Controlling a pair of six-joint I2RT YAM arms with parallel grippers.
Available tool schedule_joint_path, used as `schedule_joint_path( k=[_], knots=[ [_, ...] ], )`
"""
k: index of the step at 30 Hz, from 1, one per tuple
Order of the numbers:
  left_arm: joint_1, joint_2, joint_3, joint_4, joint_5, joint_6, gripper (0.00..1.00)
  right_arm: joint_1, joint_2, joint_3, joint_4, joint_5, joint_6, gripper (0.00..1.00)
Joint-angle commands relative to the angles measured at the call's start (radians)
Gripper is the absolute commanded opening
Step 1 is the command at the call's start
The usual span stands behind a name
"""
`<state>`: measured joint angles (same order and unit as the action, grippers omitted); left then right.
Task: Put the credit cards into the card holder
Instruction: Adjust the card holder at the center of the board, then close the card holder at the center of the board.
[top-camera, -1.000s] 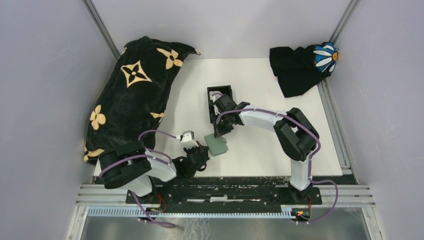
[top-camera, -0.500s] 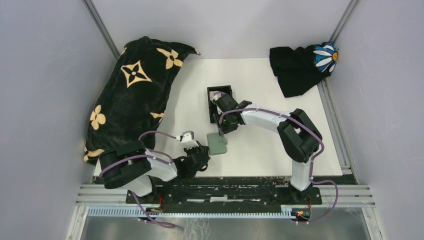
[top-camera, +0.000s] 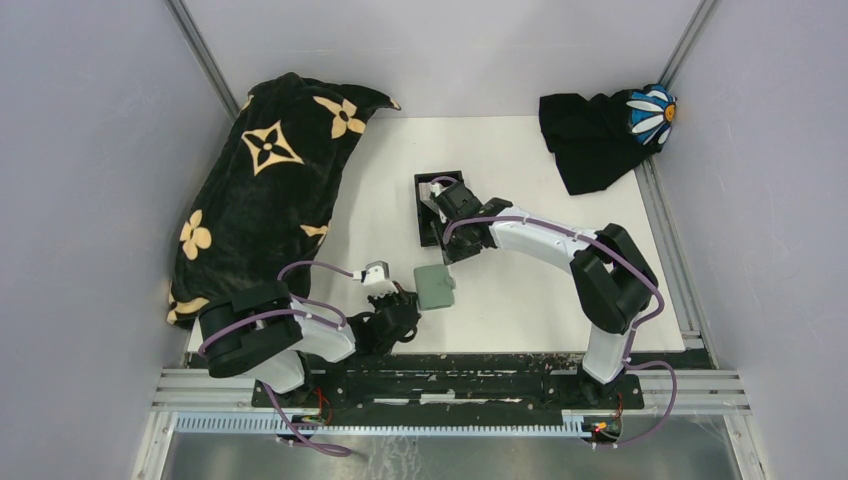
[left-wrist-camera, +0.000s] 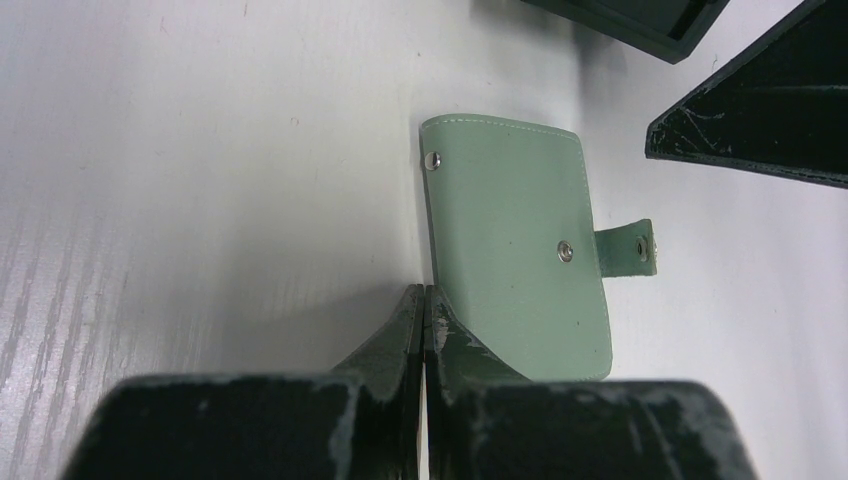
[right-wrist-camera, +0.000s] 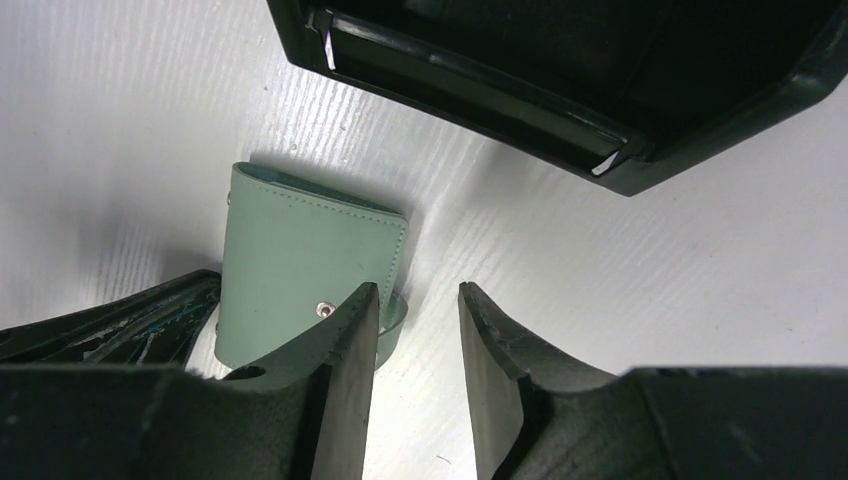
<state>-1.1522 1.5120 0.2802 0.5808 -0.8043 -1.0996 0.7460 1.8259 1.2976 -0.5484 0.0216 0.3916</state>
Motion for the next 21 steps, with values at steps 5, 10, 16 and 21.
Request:
schedule_joint_path(
  k=[5, 10, 16, 21],
  knots=[
    [-0.008, 0.032, 0.011, -0.078, 0.003, -0.010, 0.03, 0.061, -0.074, 0.000, -0.037, 0.088, 0.010, 0.43],
    [-0.012, 0.031, 0.011, -0.078, 0.004, -0.012, 0.03, 0.084, -0.080, 0.000, -0.053, 0.102, 0.019, 0.43],
    [-0.012, 0.030, 0.011, -0.078, 0.002, -0.012, 0.03, 0.105, -0.070, -0.002, -0.083, 0.137, 0.029, 0.44],
    [-0.013, 0.030, 0.012, -0.078, 0.004, -0.009, 0.03, 0.113, -0.054, -0.009, -0.083, 0.147, 0.036, 0.44]
  ],
)
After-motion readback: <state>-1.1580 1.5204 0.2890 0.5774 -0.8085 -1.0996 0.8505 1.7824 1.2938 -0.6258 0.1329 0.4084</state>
